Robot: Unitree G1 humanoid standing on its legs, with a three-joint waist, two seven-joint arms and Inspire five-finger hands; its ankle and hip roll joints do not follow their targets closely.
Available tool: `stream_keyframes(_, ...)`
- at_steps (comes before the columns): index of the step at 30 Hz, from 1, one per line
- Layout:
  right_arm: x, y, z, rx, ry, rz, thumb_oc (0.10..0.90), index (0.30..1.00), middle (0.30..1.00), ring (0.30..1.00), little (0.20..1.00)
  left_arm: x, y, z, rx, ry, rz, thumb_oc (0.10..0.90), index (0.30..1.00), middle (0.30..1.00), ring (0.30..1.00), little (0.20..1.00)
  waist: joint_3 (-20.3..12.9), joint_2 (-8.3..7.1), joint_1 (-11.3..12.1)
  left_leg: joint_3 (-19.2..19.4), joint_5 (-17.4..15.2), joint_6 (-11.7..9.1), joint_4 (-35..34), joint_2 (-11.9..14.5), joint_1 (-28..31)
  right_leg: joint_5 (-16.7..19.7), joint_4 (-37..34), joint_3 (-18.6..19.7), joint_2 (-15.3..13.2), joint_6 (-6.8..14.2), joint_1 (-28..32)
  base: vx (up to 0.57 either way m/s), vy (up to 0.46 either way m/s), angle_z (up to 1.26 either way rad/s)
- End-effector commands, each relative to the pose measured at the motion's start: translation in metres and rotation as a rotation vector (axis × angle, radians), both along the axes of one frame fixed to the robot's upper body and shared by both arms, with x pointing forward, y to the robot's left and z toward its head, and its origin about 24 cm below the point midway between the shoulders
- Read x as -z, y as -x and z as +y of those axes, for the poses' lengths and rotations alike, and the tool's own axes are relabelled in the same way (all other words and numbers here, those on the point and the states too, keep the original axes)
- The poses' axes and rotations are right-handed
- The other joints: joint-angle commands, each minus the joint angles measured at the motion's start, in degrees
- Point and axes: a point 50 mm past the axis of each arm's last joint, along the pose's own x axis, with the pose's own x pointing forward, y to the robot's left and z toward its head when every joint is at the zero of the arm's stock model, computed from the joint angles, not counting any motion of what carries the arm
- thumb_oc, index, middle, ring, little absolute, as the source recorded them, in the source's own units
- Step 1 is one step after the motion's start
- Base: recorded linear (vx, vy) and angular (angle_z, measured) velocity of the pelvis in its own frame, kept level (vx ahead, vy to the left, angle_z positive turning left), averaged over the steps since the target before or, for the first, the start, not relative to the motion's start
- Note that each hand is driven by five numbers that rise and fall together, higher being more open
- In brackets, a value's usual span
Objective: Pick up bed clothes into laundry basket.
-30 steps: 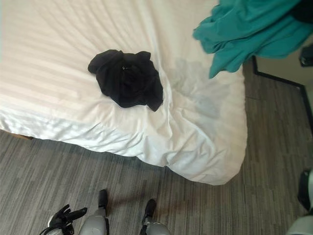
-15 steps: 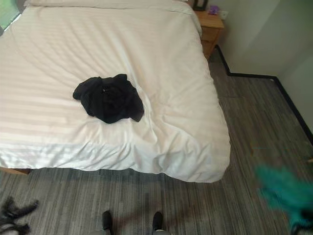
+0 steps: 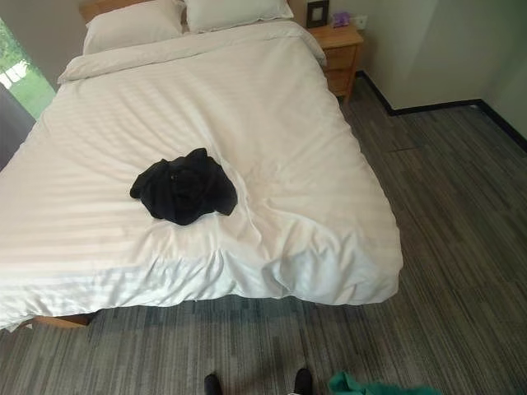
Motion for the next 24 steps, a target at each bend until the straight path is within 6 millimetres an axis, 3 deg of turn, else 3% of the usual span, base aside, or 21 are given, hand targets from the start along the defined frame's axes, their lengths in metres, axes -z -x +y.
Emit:
stream_keyframes(1, -0.008, -0.034, -0.001, -0.054, 0.056, -0.079, 0.4, 0.3, 0.3, 0.3, 0.3, -0.085, -0.019, -0.02, 0.096, -0.215, -0.283, 0.8, 0.9, 0.9, 0.9, 0.9, 3.47, -4.15, 0.31, -11.18, -0.35, -3.65, 6.46, -1.6, -6.09, -1.39, -3.59, -1.34, -2.61, 5.21, 6.76, 0.02, -0.057, -0.62)
stream_keyframes(2, -0.008, -0.033, -0.001, -0.047, 0.055, -0.082, 0.4, 0.3, 0.3, 0.3, 0.3, -0.086, -0.022, -0.021, 0.102, -0.217, -0.286, 0.8, 0.9, 0.9, 0.9, 0.9, 3.25, -4.23, 0.57, -11.28, 0.08, -3.53, 6.44, -1.71, -6.64, -1.07, -3.59, -1.44, -2.7, 5.19, 6.28, 0.17, -0.067, -0.57)
stream_keyframes(3, 0.006, -0.044, 0.016, -0.118, 0.004, -0.056, 0.4, 0.3, 0.3, 0.3, 0.3, -0.086, -0.037, -0.03, 0.134, -0.212, -0.286, 0.8, 0.9, 0.9, 0.9, 0.9, 3.58, -4.51, 0.75, -17.72, 1.72, -3.44, 2.77, -2.72, -9.01, -1.42, -3.59, 1.83, -1.49, 4.85, 6.05, 0.18, -0.035, -0.43)
stream_keyframes(4, 0.012, -0.048, 0.024, -0.145, -0.014, -0.049, 0.4, 0.3, 0.3, 0.3, 0.3, -0.088, -0.043, -0.032, 0.137, -0.222, -0.275, 0.8, 0.9, 0.9, 0.9, 0.9, 3.79, -4.76, 0.99, -19.79, 2.41, -3.47, 1.56, -2.68, -10.22, -1.59, -3.59, 3.42, -1.03, 4.73, 5.89, 0.26, -0.055, -0.58)
stream_keyframes(5, 0.03, -0.057, 0.052, -0.239, -0.082, -0.027, 0.4, 0.3, 0.3, 0.3, 0.3, -0.089, -0.057, -0.037, 0.139, -0.227, -0.255, 0.8, 0.9, 0.9, 0.9, 0.9, 4.13, -4.6, 0.0, -23.25, 2.98, -3.03, -0.62, -2.8, -10.77, -2.23, -3.59, 7.21, 0.67, 4.57, 5.52, 0.12, -0.027, -0.75)
stream_keyframes(7, 0.039, -0.054, 0.063, -0.264, -0.119, -0.01, 0.4, 0.3, 0.3, 0.3, 0.3, -0.088, -0.063, -0.038, 0.14, -0.217, -0.243, 0.8, 0.9, 0.9, 0.9, 0.9, 3.84, -4.25, -0.57, -23.49, 2.84, -2.78, -1.15, -2.42, -9.97, -2.42, -3.59, 8.55, 1.64, 4.61, 5.42, 0.08, 0.012, -0.86)
stream_keyframes(9, 0.054, -0.042, 0.087, -0.327, -0.186, 0.017, 0.4, 0.3, 0.3, 0.3, 0.3, -0.079, -0.079, -0.042, 0.147, -0.182, -0.198, 0.8, 0.9, 0.9, 0.9, 0.9, 3.69, -3.76, -2.66, -21.37, 3.09, -2.9, -1.39, -1.49, -8.41, -2.37, -3.47, 10.05, 2.1, 4.43, 5.19, 0.1, 0.107, -1.07)
stream_keyframes(12, 0.069, -0.028, 0.111, -0.372, -0.259, 0.067, 0.4, 0.3, 0.3, 0.3, 0.3, -0.073, -0.099, -0.05, 0.16, -0.164, -0.134, 0.8, 0.9, 0.9, 0.9, 0.9, 3.83, -4.08, -3.92, -18.78, 2.05, -2.19, -1.39, -1.55, -6.34, -2.25, -2.87, 11.98, 1.39, 4.63, 4.88, 0.09, 0.143, -1.07)
stream_keyframes(14, 0.072, -0.025, 0.115, -0.377, -0.273, 0.083, 0.4, 0.3, 0.3, 0.3, 0.3, -0.067, -0.105, -0.048, 0.146, -0.139, -0.1, 0.8, 0.9, 0.9, 0.9, 0.9, 4.08, -4.18, -4.56, -17.69, 1.86, -1.96, -1.39, -1.57, -5.83, -2.2, -2.3, 12.86, 1.13, 4.77, 4.42, 0.04, 0.109, -0.73)
stream_keyframes(18, 0.079, -0.007, 0.124, -0.357, -0.317, 0.141, 0.4, 0.3, 0.3, 0.3, 0.3, -0.026, -0.127, -0.041, 0.124, -0.008, 0.117, 0.8, 0.9, 0.9, 0.9, 0.9, 4.92, -5.36, -6.57, -14.97, 0.96, -1.06, -1.39, -1.73, -4.61, -1.16, -1.82, 15.05, 0.36, 5.69, 2.8, 0.03, 0.098, -0.58)
stream_keyframes(19, 0.079, -0.009, 0.121, -0.345, -0.315, 0.146, 0.4, 0.3, 0.3, 0.3, 0.3, -0.006, -0.136, -0.041, 0.132, 0.07, 0.215, 0.8, 0.9, 0.9, 0.9, 0.9, 5.15, -5.75, -6.97, -14.6, 0.57, -0.73, -1.39, -1.97, -4.71, -0.65, -2.21, 15.41, 0.18, 6.1, 2.28, -0.01, 0.045, -0.43)
stream_keyframes(20, 0.079, -0.009, 0.122, -0.342, -0.316, 0.144, 0.4, 0.3, 0.3, 0.3, 0.3, -0.008, -0.137, -0.042, 0.136, 0.068, 0.214, 0.8, 0.9, 0.9, 0.9, 0.9, 5.18, -5.83, -6.72, -14.55, 0.53, -0.71, -1.39, -1.98, -4.74, -0.63, -2.25, 15.46, 0.17, 6.12, 2.24, -0.03, 0.041, -0.36)
stream_keyframes(22, 0.078, -0.019, 0.121, -0.354, -0.313, 0.133, 0.4, 0.3, 0.3, 0.3, 0.3, 0.019, -0.144, -0.043, 0.13, 0.156, 0.327, 0.8, 0.9, 0.9, 0.9, 0.9, 5.56, -6.37, -7.03, -14.09, 0.3, -0.37, -1.39, -2.08, -5.1, -0.13, -2.39, 15.82, 0.06, 6.4, 1.25, -0.03, 0.031, -0.2)
stream_keyframes(23, 0.076, -0.03, 0.12, -0.373, -0.305, 0.125, 0.4, 0.3, 0.3, 0.3, 0.3, 0.052, -0.147, -0.047, 0.135, 0.263, 0.432, 0.8, 0.9, 0.9, 0.9, 0.9, 5.87, -7.07, -7.0, -13.65, 0.13, -0.14, -1.39, -2.16, -5.47, 0.53, -2.61, 15.78, -0.23, 6.78, 0.67, -0.03, 0.024, -0.13)
stream_keyframes(24, 0.076, -0.03, 0.12, -0.372, -0.305, 0.124, 0.4, 0.3, 0.3, 0.3, 0.3, 0.051, -0.147, -0.048, 0.137, 0.262, 0.432, 0.8, 0.9, 0.9, 0.9, 0.9, 5.88, -7.08, -6.9, -13.61, 0.11, -0.12, -1.39, -2.18, -5.49, 0.55, -2.65, 15.82, -0.26, 6.8, 0.65, -0.02, 0.021, -0.09)
